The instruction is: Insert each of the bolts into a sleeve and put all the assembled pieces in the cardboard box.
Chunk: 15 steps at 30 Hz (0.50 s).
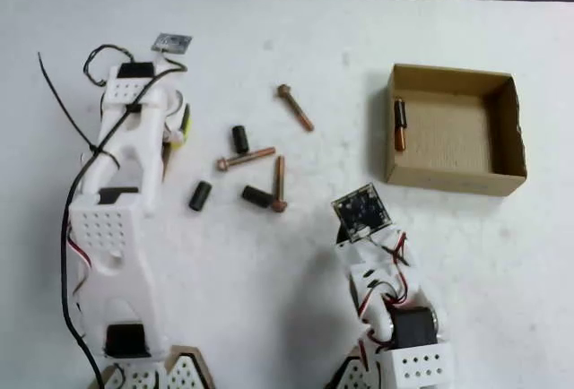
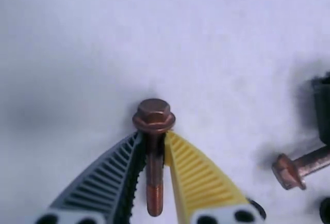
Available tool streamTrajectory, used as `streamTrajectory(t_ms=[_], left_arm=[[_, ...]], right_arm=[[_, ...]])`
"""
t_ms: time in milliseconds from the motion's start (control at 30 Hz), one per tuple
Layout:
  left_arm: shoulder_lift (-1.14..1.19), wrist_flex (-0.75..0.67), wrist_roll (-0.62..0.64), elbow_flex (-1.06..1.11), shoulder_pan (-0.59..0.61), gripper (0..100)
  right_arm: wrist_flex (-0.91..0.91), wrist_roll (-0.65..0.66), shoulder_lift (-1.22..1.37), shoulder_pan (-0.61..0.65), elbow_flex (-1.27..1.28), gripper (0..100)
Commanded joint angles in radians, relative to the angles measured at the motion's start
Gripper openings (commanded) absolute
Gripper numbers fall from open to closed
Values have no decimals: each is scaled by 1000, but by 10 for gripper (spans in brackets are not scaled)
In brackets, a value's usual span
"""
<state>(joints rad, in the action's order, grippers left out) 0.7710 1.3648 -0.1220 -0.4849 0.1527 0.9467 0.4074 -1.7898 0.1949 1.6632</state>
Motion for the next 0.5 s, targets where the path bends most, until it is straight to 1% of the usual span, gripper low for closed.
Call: streamTrajectory(t_ms=[0, 167, 367, 467], left_arm=[[-27, 86, -15, -26, -42, 28], [-30, 127, -15, -32, -39, 27], [-62, 212, -17, -28, -42, 20], [-58, 212, -17, -23, -41, 20]], right_arm=[[-24, 11, -12, -5, 2, 18], [-24, 11, -12, -5, 2, 18], [-24, 11, -12, -5, 2, 18], [-24, 11, -12, -5, 2, 18]])
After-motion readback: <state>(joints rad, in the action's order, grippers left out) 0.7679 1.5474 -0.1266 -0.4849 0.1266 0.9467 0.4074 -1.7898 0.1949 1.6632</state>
